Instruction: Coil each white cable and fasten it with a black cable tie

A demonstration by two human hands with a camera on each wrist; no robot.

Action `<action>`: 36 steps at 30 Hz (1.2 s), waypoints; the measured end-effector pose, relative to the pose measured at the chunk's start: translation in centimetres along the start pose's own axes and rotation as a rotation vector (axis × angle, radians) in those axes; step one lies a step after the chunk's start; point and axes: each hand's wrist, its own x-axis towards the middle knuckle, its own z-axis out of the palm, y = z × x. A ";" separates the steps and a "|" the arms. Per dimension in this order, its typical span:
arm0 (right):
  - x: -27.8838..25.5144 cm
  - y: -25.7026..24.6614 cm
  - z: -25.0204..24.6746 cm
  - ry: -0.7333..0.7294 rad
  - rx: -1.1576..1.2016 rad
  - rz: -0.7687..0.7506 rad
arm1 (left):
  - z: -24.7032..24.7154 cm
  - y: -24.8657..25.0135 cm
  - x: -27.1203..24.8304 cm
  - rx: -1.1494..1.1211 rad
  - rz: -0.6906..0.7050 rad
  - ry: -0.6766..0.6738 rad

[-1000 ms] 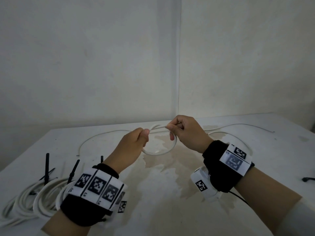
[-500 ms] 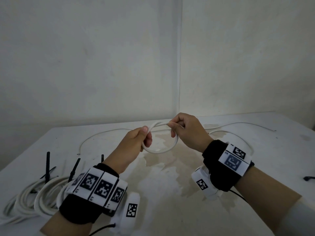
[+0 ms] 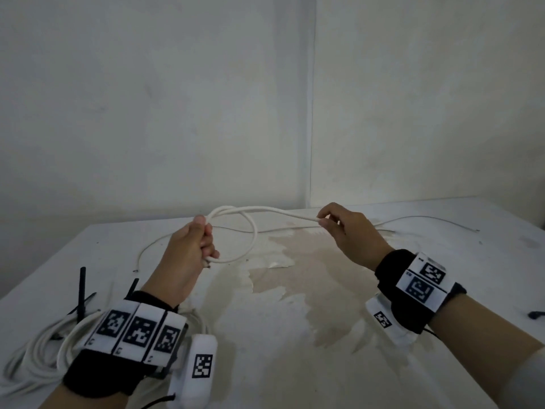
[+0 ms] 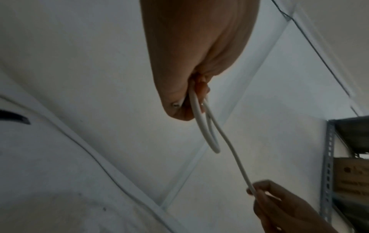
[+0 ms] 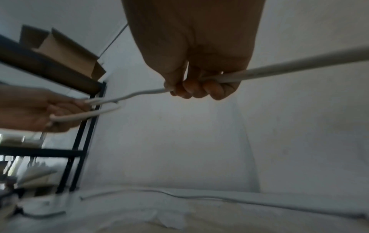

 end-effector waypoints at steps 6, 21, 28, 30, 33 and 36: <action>0.6 1.3 -0.2 0.136 -0.364 -0.246 | -2.0 1.1 1.0 0.010 0.053 0.098; -0.5 -6.0 4.1 0.004 -0.533 -0.937 | 1.4 0.9 0.3 0.217 0.108 0.027; -0.1 -8.0 4.1 0.062 -0.275 -0.862 | 3.5 -0.2 -1.4 0.406 0.160 -0.163; -0.3 -8.3 3.7 0.032 -0.132 -0.792 | 3.8 -0.2 -1.7 0.445 0.155 -0.201; -0.1 -8.5 2.4 -0.030 0.039 -0.509 | 4.3 0.2 -2.1 0.410 0.073 -0.262; 0.1 -8.0 1.5 -0.070 0.082 -0.365 | 4.7 0.5 -2.6 0.307 -0.013 -0.309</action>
